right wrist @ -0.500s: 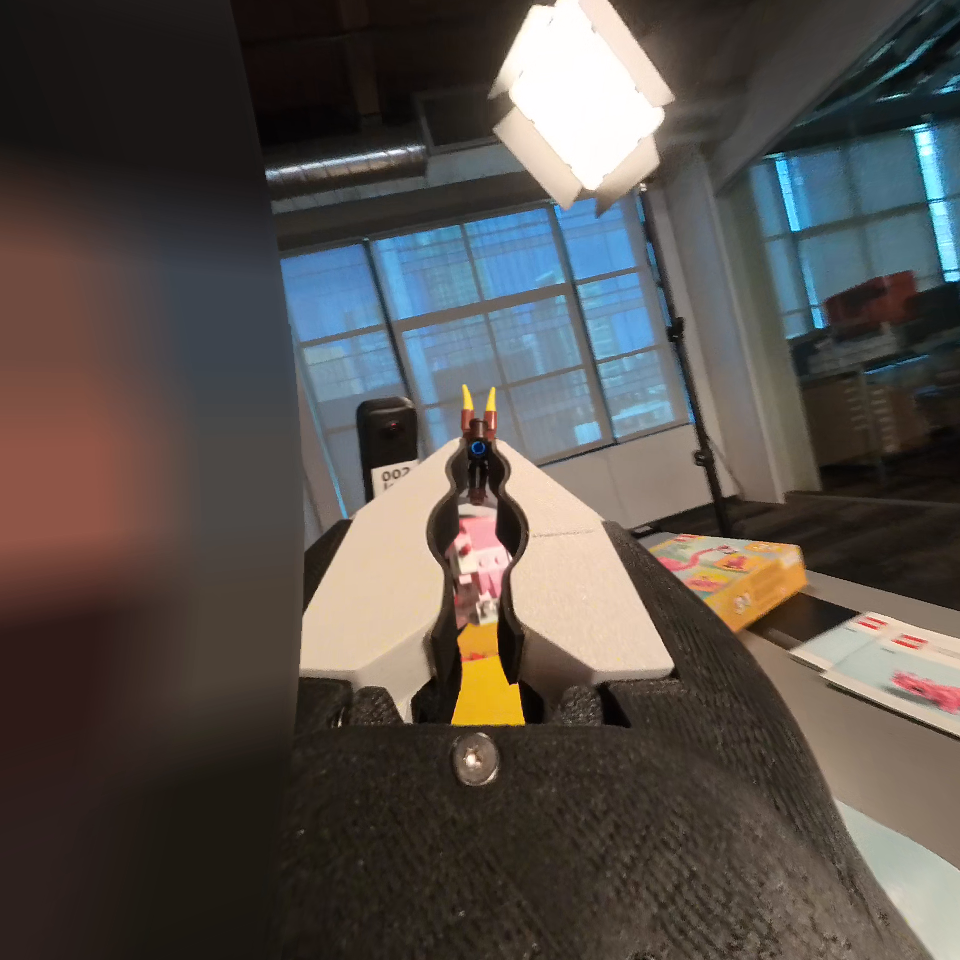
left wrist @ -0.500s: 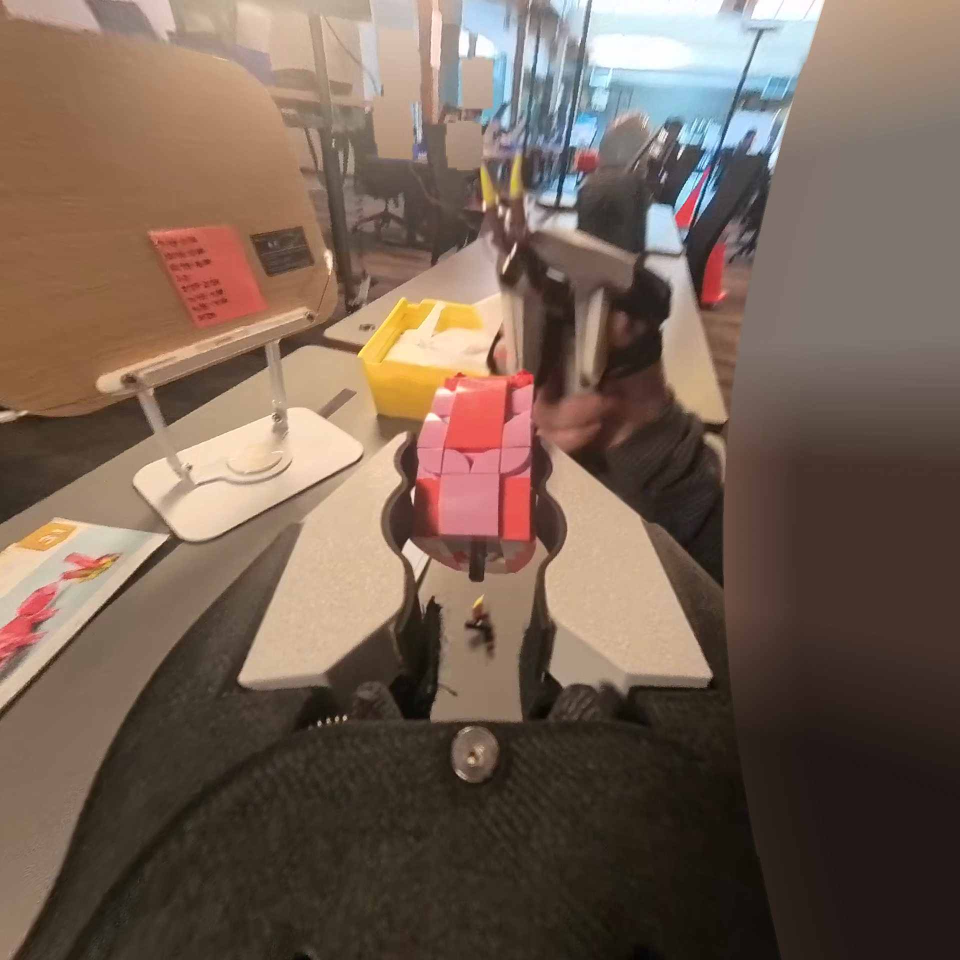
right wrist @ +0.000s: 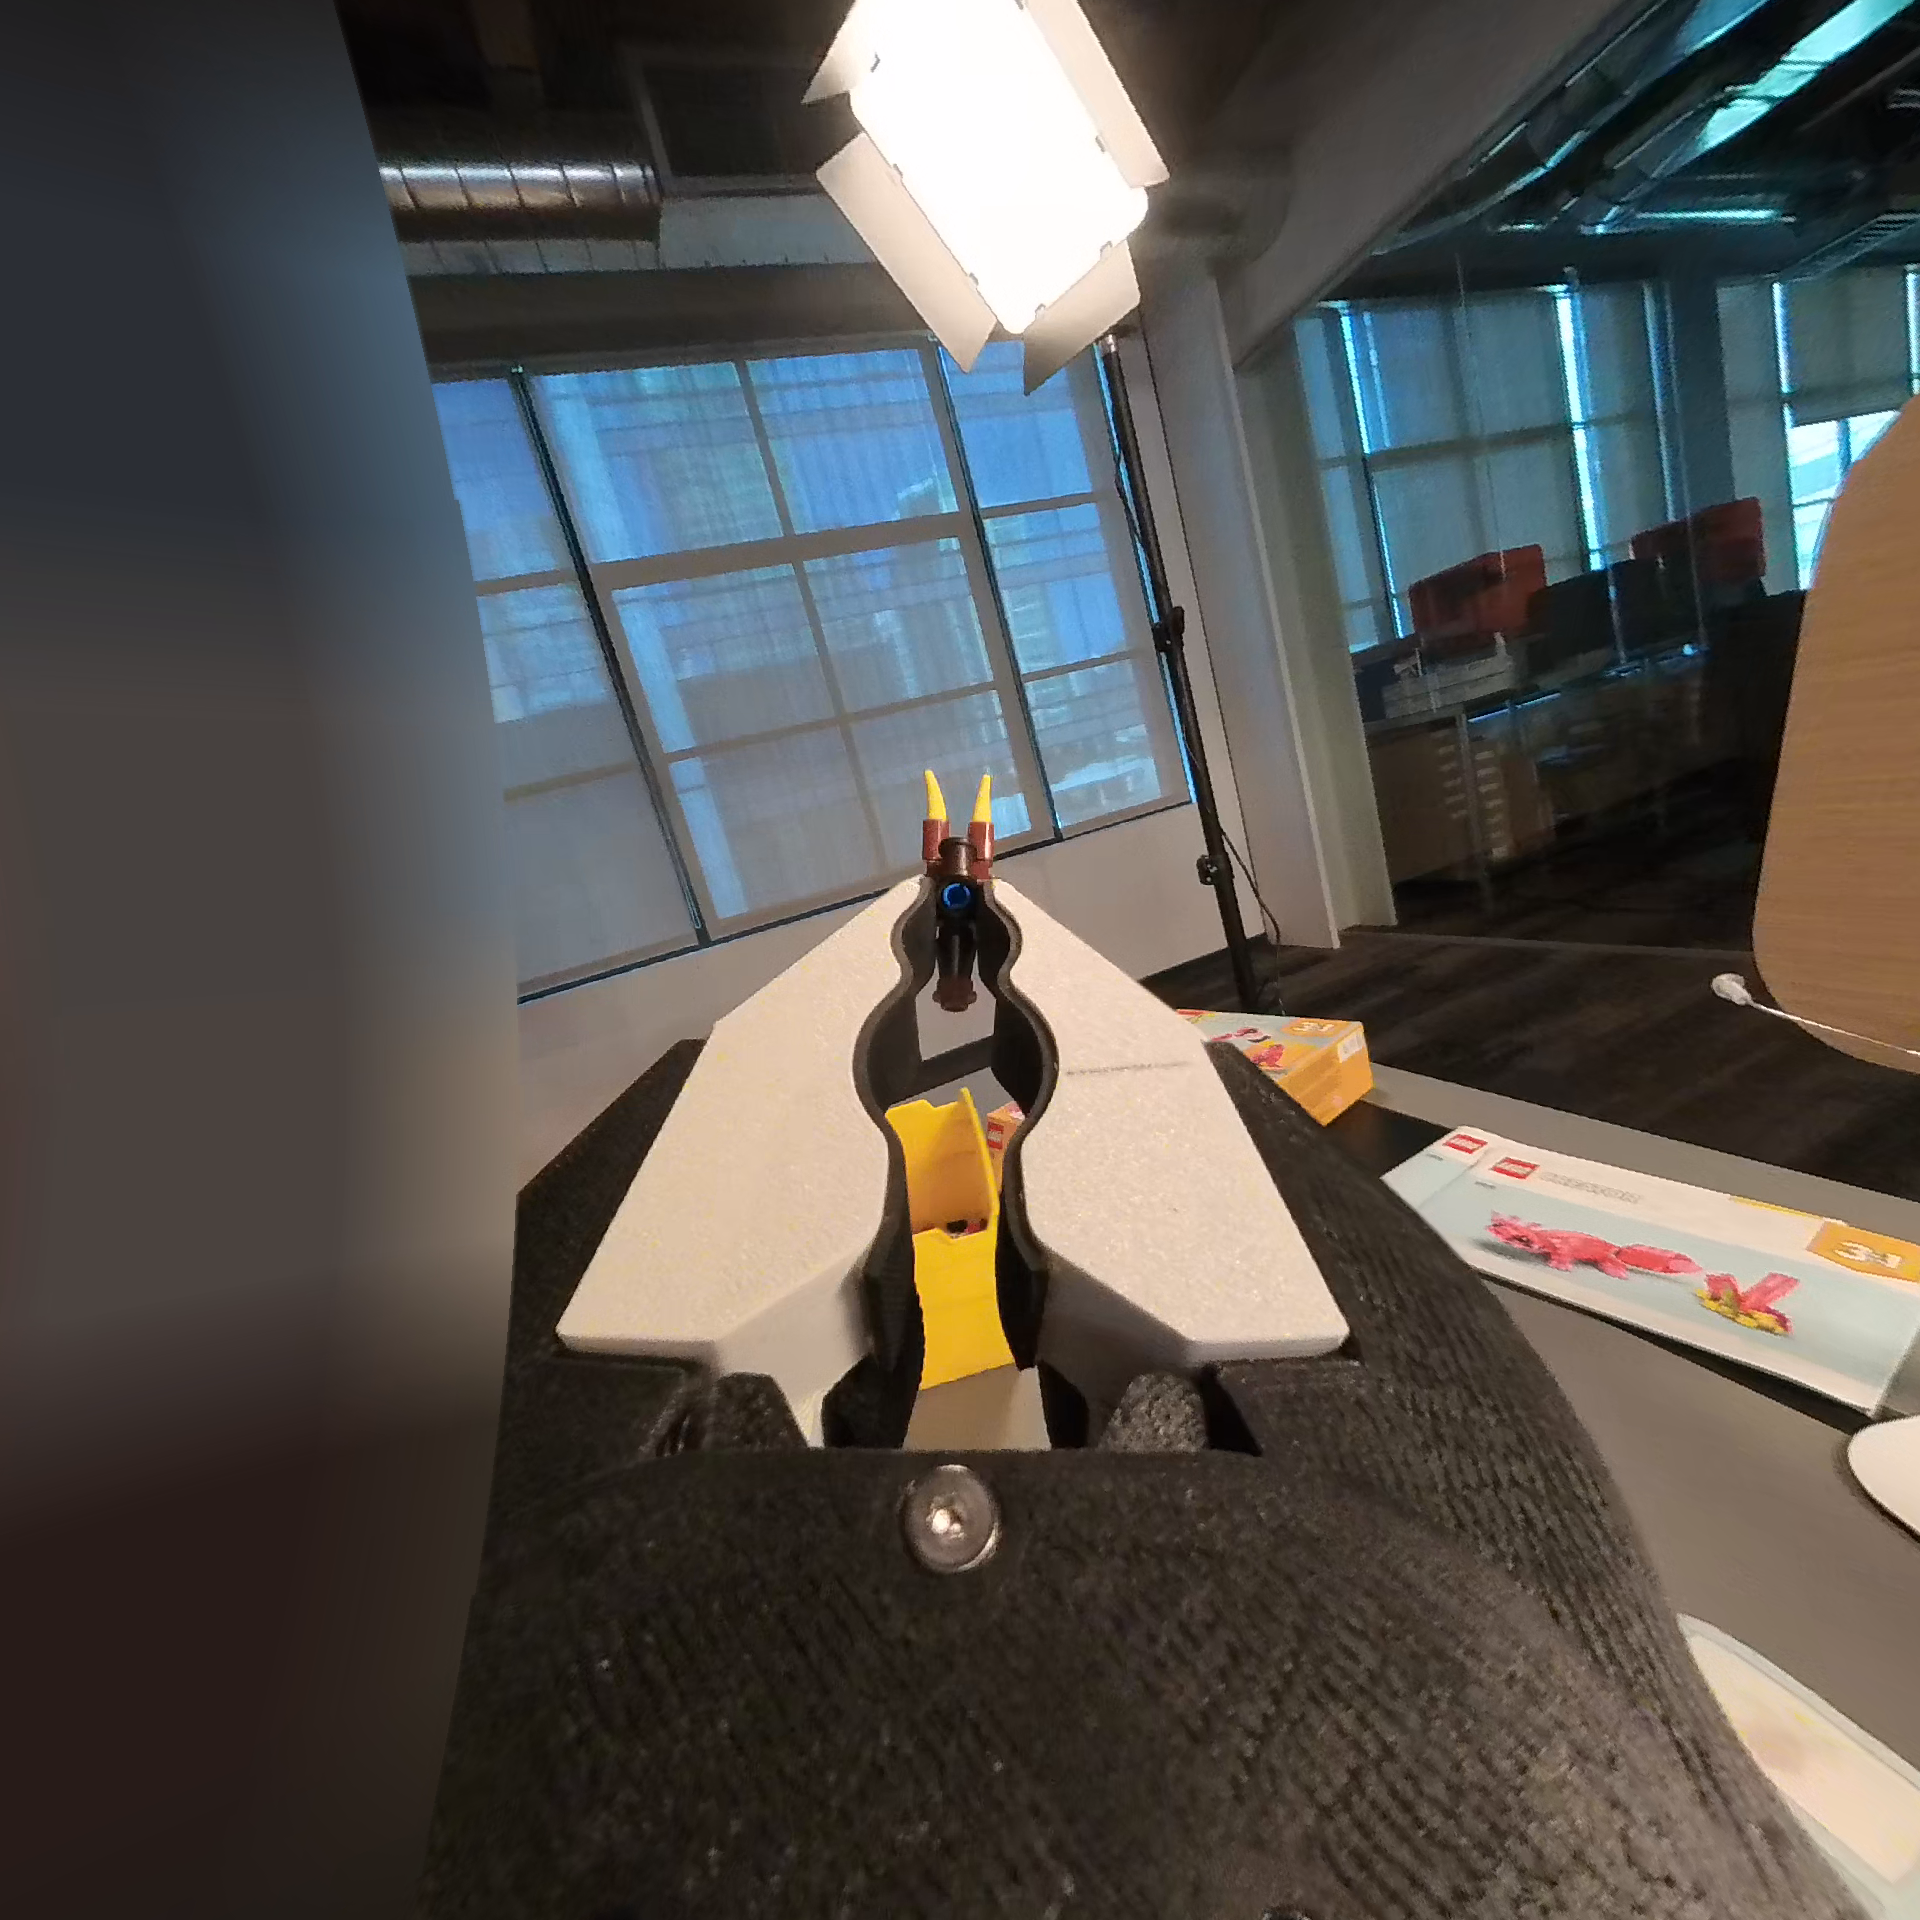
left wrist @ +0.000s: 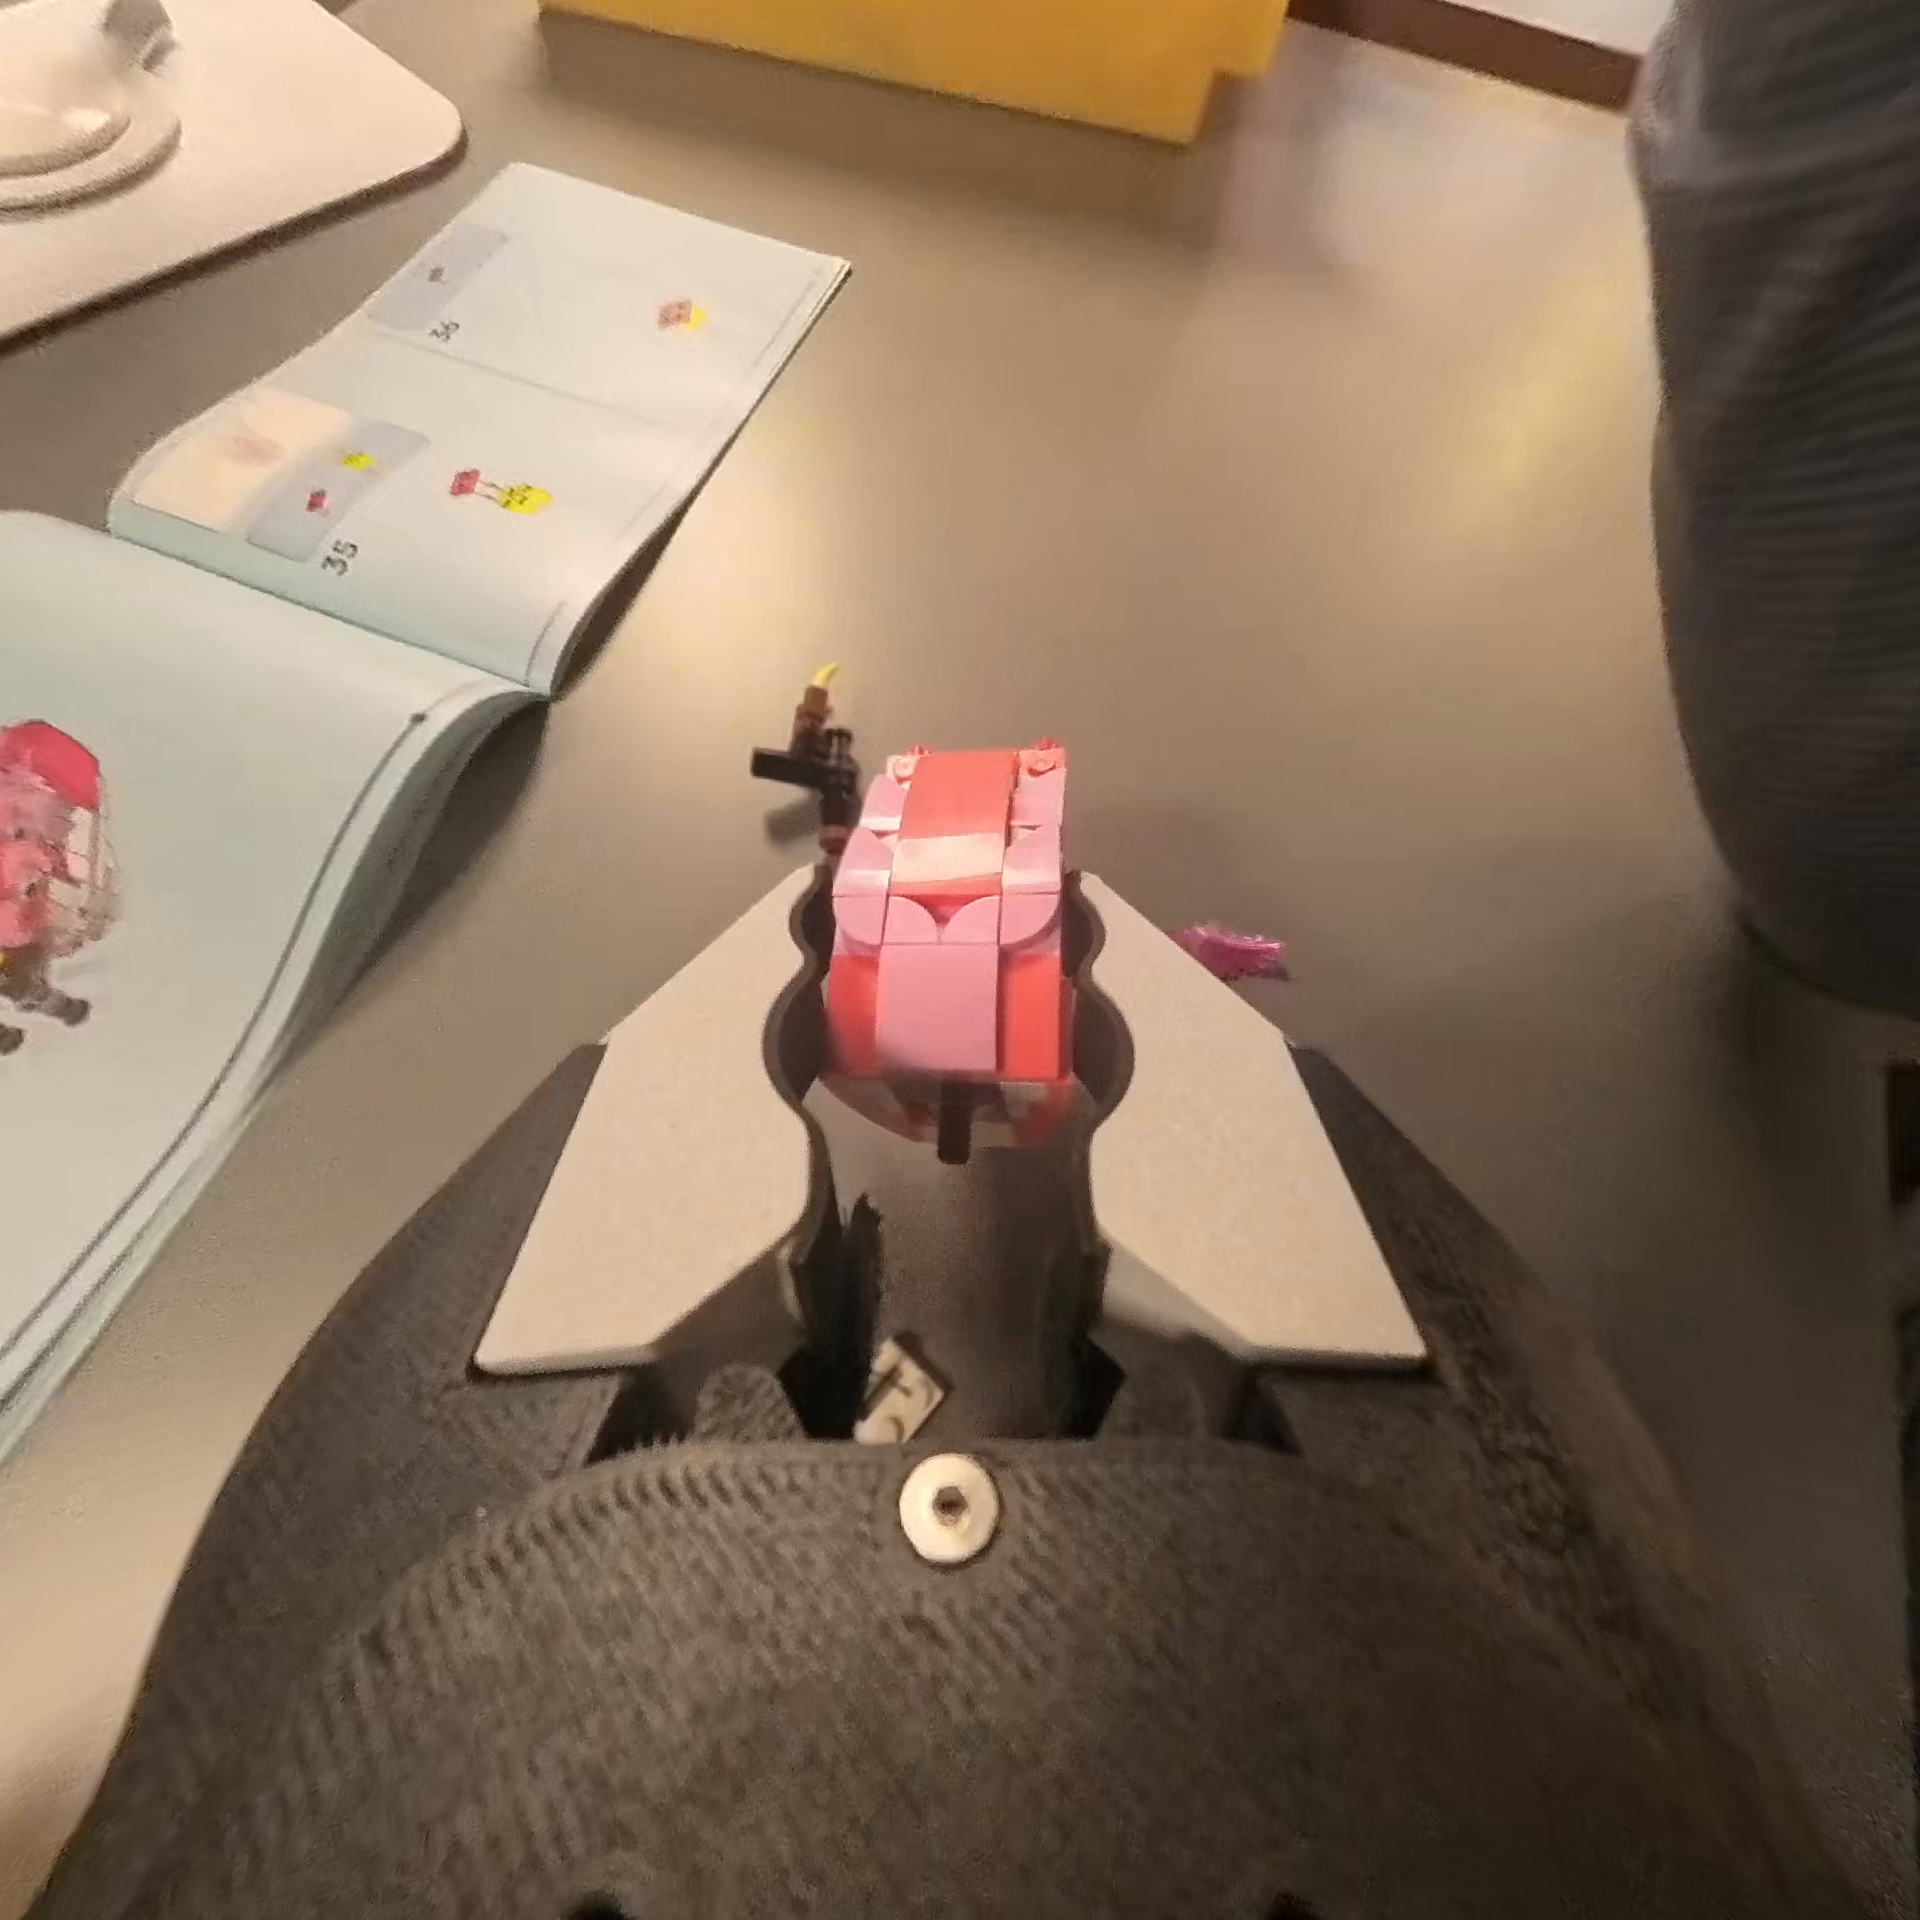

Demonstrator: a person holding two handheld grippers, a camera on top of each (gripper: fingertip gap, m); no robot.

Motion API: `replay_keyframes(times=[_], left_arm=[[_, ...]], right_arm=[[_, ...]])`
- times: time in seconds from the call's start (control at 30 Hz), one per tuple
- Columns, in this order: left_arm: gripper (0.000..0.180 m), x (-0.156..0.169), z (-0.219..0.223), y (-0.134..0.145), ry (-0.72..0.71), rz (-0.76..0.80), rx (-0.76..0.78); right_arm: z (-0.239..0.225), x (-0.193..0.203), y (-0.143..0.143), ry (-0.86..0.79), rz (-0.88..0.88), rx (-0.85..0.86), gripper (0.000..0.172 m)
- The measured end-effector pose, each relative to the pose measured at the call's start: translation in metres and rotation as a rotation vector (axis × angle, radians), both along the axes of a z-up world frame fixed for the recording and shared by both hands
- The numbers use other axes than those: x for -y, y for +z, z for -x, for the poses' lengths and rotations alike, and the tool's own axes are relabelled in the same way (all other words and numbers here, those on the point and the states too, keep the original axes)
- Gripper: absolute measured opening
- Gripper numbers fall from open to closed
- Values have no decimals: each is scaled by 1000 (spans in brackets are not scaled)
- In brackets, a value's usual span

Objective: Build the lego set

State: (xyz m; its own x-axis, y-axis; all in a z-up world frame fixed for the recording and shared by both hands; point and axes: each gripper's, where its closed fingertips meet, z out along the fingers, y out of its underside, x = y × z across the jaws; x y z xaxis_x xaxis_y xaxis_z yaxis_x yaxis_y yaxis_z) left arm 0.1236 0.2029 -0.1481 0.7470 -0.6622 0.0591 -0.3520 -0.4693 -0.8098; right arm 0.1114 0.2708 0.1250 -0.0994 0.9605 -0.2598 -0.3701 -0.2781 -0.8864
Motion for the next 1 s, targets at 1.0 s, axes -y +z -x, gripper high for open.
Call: replay_keyframes(times=[1.0], left_arm=[[54,46,-1,-25,-126,23,-104]], right_arm=[[-3,11,2,90,19,9,5]])
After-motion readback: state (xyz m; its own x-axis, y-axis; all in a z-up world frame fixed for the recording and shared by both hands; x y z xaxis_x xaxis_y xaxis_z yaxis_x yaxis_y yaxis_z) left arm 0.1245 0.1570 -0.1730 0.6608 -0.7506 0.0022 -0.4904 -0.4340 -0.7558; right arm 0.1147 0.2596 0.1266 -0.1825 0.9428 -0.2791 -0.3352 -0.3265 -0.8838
